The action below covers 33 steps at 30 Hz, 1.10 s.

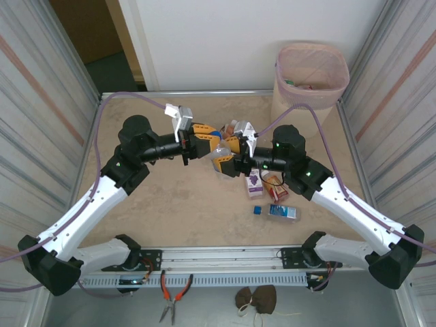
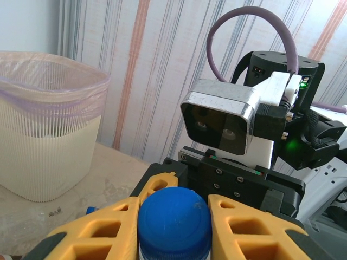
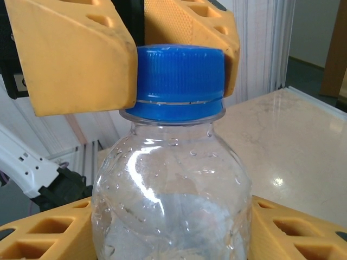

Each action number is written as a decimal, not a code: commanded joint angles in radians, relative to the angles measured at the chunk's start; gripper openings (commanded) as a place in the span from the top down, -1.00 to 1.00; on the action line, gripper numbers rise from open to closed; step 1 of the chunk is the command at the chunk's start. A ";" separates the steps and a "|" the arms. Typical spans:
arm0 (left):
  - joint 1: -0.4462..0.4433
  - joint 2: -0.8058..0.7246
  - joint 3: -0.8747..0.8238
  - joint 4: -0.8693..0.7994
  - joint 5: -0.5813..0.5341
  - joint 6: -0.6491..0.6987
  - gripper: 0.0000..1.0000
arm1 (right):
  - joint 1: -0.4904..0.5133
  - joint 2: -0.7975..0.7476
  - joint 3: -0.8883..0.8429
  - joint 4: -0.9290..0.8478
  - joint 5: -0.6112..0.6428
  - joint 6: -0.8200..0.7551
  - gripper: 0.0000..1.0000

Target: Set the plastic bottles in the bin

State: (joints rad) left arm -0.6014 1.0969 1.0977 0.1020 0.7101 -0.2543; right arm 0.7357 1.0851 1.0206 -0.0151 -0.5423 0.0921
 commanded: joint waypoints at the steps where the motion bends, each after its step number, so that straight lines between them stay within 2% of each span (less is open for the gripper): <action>1: 0.003 -0.036 0.025 0.036 -0.001 0.016 0.72 | 0.011 -0.014 0.029 0.021 0.009 -0.020 -0.11; 5: 0.003 -0.053 0.015 0.036 -0.033 0.016 0.10 | 0.010 -0.024 0.030 0.016 0.034 -0.025 -0.09; 8: 0.002 -0.075 0.007 0.022 -0.082 0.019 -0.21 | 0.011 -0.032 0.033 0.006 0.056 -0.032 -0.07; 14: 0.003 -0.124 -0.028 0.038 -0.124 0.020 -0.53 | 0.000 -0.039 0.076 -0.062 0.134 -0.056 -0.06; 18: 0.003 -0.145 -0.037 0.018 -0.148 0.028 -0.62 | -0.046 -0.034 0.128 -0.128 0.191 -0.054 -0.06; 21: 0.003 -0.164 -0.047 0.007 -0.165 0.034 -0.66 | -0.118 -0.029 0.168 -0.169 0.214 -0.039 -0.05; 33: 0.002 -0.200 -0.061 -0.037 -0.208 0.044 -0.70 | -0.546 0.090 0.401 -0.303 0.174 -0.002 -0.06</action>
State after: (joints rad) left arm -0.6014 0.9195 1.0462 0.0711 0.5217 -0.2314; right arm 0.2584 1.1416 1.3605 -0.2798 -0.3565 0.0704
